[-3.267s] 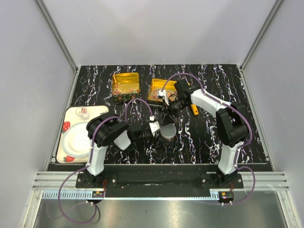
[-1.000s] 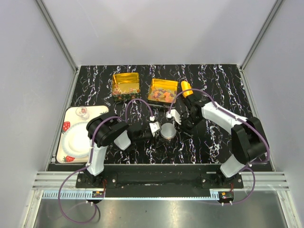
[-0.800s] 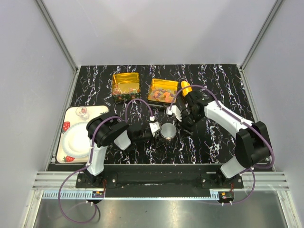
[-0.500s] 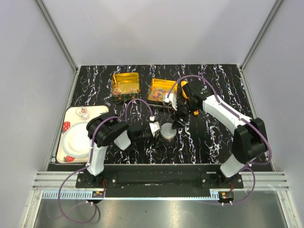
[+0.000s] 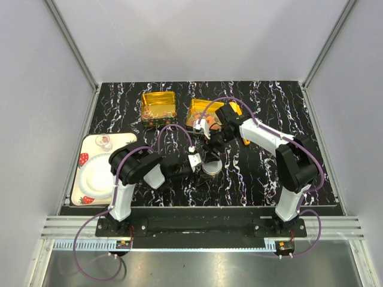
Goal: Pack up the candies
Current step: Screw the bottle lid onto the packing bottle.
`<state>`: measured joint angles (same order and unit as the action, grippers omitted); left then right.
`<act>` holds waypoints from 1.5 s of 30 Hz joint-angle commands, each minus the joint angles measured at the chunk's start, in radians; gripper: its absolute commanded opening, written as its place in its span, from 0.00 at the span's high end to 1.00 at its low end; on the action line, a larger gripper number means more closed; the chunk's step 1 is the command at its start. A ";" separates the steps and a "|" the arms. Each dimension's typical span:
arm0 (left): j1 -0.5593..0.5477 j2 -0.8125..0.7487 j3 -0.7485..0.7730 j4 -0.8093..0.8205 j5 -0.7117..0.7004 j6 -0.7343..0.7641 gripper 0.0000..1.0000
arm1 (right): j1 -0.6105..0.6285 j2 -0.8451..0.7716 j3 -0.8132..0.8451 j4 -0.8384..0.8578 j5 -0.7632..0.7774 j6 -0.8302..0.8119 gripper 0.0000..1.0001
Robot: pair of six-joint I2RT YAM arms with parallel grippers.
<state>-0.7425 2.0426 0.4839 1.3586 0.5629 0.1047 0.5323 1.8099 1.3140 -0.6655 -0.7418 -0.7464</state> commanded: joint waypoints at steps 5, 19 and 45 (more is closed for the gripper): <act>0.006 -0.015 -0.004 0.281 -0.023 0.047 0.69 | 0.017 -0.007 -0.030 0.012 0.033 -0.063 0.31; 0.005 -0.015 -0.004 0.280 -0.021 0.052 0.69 | 0.017 -0.001 -0.038 -0.106 0.088 -0.128 0.51; 0.006 -0.019 -0.001 0.266 -0.035 0.052 0.69 | -0.052 -0.215 -0.315 -0.229 0.165 -0.191 0.57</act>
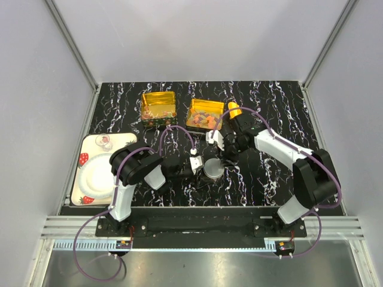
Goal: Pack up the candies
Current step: Screw the bottle lid onto the packing bottle.
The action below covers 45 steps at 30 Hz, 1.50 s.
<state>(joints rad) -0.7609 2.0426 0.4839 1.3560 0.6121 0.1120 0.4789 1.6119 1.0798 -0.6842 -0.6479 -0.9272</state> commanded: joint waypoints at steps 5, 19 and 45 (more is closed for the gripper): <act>0.025 -0.019 -0.001 0.267 -0.083 0.046 0.70 | 0.001 -0.067 -0.123 -0.219 0.073 -0.006 0.57; 0.023 -0.015 -0.001 0.265 -0.075 0.049 0.69 | 0.001 -0.159 0.014 -0.123 0.119 0.093 0.31; 0.025 -0.018 -0.001 0.272 -0.071 0.046 0.69 | 0.078 0.105 0.135 0.111 0.017 0.173 0.38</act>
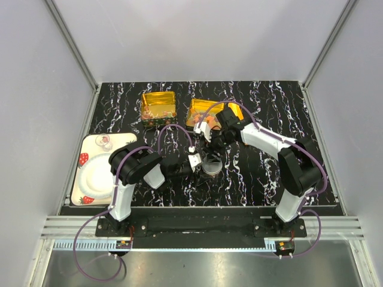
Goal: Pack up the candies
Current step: Screw the bottle lid onto the packing bottle.
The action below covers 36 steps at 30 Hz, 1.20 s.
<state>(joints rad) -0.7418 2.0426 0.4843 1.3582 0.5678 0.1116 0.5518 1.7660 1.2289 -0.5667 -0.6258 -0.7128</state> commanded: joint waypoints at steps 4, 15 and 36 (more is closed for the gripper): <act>0.005 -0.016 0.000 0.269 -0.028 0.046 0.69 | 0.005 -0.082 -0.061 -0.033 0.032 -0.085 0.45; 0.005 -0.016 0.000 0.266 -0.032 0.046 0.69 | -0.021 -0.151 -0.173 -0.074 0.103 -0.137 0.53; 0.007 -0.016 0.004 0.256 -0.042 0.042 0.69 | -0.066 -0.353 -0.281 -0.240 0.115 -0.180 0.56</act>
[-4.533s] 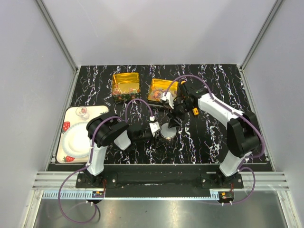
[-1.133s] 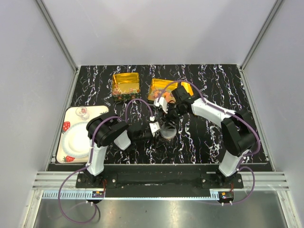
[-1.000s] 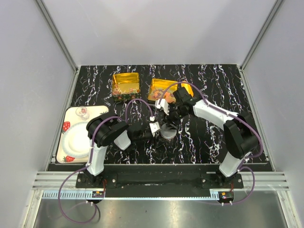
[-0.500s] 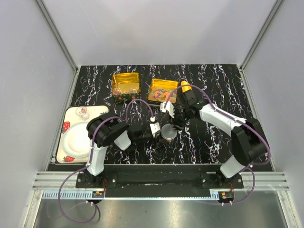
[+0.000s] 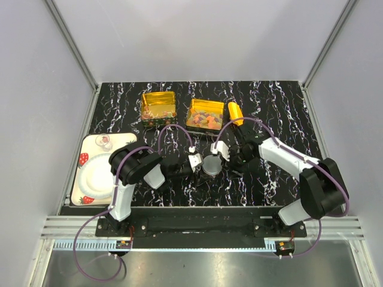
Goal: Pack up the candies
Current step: Screw the bottle lid onto the packing bottle.
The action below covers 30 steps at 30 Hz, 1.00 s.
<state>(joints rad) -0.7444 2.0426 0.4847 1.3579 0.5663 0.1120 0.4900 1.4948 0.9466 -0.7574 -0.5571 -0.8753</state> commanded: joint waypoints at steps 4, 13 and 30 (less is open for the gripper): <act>0.013 -0.018 0.006 0.265 -0.028 0.031 0.69 | -0.014 -0.160 0.052 -0.045 0.109 -0.047 0.41; 0.013 -0.016 0.003 0.268 -0.013 0.023 0.69 | -0.014 -0.059 0.191 0.101 -0.035 -0.013 0.24; 0.011 -0.002 0.005 0.293 0.052 0.021 0.70 | -0.014 0.195 0.248 0.342 -0.254 0.110 0.19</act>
<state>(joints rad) -0.7368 2.0426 0.4881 1.3544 0.5911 0.1108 0.4782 1.6703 1.1961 -0.5018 -0.7322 -0.8162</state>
